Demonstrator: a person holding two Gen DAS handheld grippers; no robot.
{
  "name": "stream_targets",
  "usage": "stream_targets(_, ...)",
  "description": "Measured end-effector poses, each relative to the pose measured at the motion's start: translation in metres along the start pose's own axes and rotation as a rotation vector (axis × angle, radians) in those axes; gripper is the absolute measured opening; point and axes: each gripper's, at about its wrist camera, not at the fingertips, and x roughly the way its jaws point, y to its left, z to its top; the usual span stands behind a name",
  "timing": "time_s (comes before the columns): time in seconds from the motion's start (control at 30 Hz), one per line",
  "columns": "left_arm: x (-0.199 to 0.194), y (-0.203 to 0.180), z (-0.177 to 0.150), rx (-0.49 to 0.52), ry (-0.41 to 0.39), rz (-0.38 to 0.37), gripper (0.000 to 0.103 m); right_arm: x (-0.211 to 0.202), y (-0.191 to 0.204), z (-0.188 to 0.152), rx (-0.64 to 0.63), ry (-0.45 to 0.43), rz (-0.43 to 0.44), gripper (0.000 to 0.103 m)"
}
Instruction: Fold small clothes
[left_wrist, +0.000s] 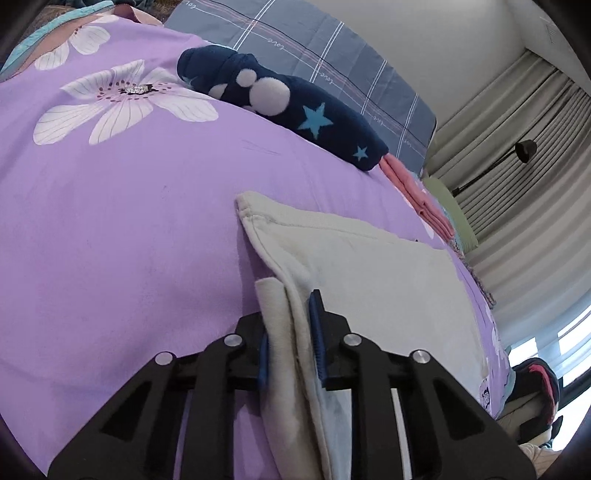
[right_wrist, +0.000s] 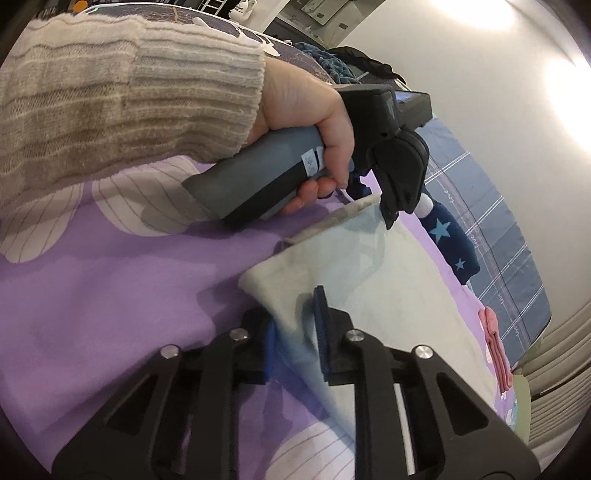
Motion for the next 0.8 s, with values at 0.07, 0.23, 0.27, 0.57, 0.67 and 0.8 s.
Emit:
stream_targets(0.07,0.001,-0.002,0.000,0.011,-0.001,0.003,0.019,0.002,-0.001,0.000,0.007,0.004,0.004,0.014)
stream_targets(0.23,0.003,0.000,0.004,-0.005,-0.011,-0.026,0.010,0.000,-0.011,0.000,0.045,-0.016,0.013,0.003)
stream_targets(0.27,0.002,-0.001,0.004,-0.001,-0.017,-0.020,0.010,-0.005,-0.016,0.001,0.075,-0.034,0.017,0.003)
stream_targets(0.57,-0.011,-0.043,0.018,0.112,-0.067,0.033,0.009,-0.034,-0.055,-0.001,0.275,-0.112,0.038,0.003)
stream_targets(0.67,-0.015,-0.054,0.023,0.121,-0.073,0.048,0.009,-0.046,-0.071,-0.004,0.332,-0.141,0.027,0.003)
stream_targets(0.8,-0.018,-0.072,0.029,0.144,-0.082,0.065,0.009,-0.061,-0.097,-0.014,0.416,-0.168,0.016,0.003)
